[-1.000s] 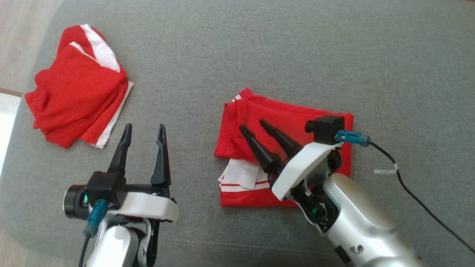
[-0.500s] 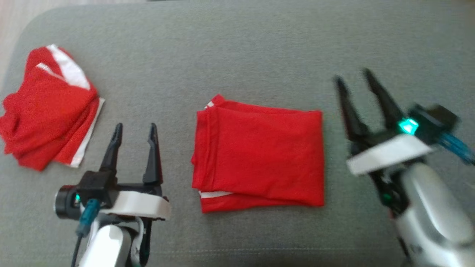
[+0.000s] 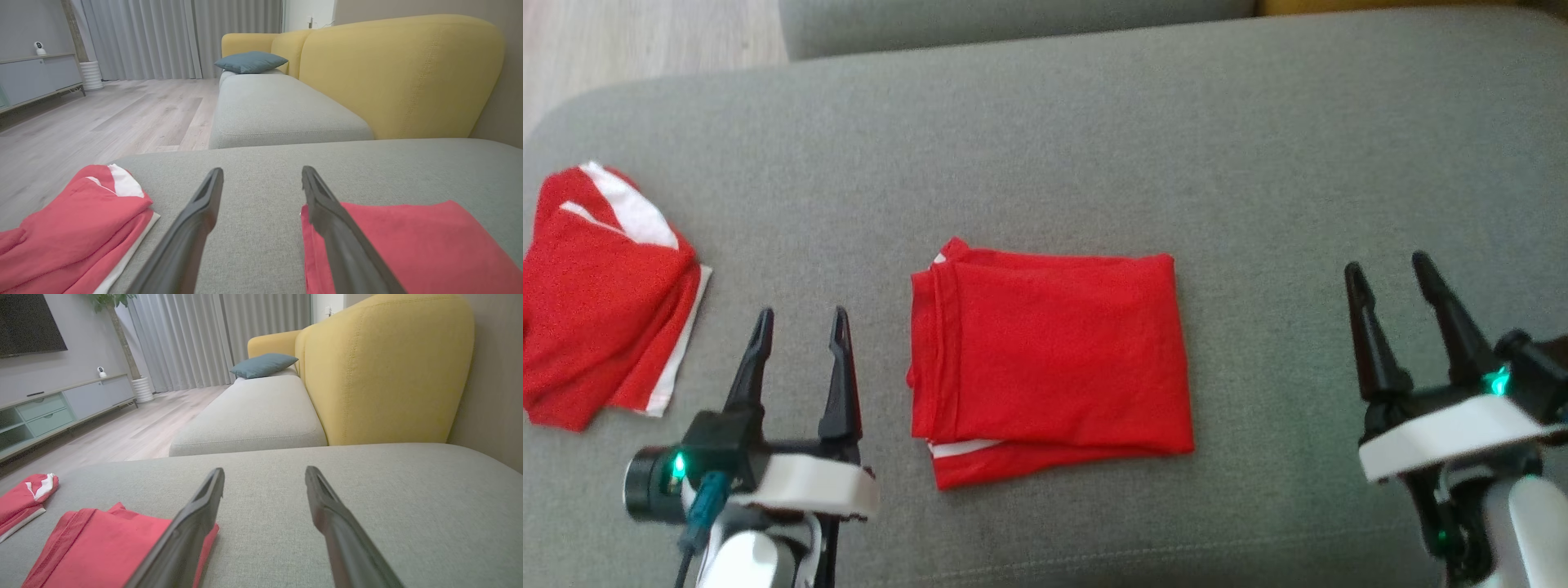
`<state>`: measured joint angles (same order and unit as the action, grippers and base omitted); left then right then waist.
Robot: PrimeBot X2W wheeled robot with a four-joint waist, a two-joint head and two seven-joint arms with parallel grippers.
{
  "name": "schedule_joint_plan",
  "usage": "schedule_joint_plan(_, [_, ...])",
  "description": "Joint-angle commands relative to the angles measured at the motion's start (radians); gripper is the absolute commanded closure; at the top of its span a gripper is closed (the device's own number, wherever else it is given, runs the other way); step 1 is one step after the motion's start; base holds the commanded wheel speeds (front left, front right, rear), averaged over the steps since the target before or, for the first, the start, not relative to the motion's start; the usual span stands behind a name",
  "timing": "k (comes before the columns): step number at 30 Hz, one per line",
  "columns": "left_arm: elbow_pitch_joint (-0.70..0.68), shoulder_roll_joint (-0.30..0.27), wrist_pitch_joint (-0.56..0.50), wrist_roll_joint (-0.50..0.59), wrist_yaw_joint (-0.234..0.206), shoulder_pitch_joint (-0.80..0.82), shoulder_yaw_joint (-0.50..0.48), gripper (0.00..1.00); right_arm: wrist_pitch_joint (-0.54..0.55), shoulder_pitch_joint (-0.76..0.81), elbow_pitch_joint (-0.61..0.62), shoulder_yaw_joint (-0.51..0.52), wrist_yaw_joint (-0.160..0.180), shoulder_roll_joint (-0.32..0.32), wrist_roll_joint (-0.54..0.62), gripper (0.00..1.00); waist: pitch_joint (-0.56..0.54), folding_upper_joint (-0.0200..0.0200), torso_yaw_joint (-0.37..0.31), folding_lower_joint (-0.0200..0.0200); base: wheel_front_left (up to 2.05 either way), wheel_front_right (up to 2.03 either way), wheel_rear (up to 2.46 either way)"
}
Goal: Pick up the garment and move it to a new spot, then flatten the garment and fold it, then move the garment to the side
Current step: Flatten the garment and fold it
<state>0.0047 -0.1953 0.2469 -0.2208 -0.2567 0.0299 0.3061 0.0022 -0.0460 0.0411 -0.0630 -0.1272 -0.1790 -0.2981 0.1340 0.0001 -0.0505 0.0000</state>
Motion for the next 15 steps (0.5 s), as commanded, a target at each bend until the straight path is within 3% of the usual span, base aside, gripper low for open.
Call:
schedule_joint_plan(1, [-0.034, -0.026, 0.0, 0.005, -0.008, 0.013, -0.044, 0.0, 0.013, 0.003, 0.051, -0.017, -0.003, 0.0, 0.007, 0.0, -0.024, -0.0001, -0.011, 0.0, 0.0, 0.0, 0.0])
schedule_joint_plan(15, [-0.048, -0.043, -0.033, -0.001, -0.036, -0.085, -0.036, 0.0, 0.081, 0.118, 0.109, -0.021, -0.003, 0.03, 0.019, 0.0, -0.125, -0.0001, -0.026, 0.0, 0.0, 0.0, 0.0])
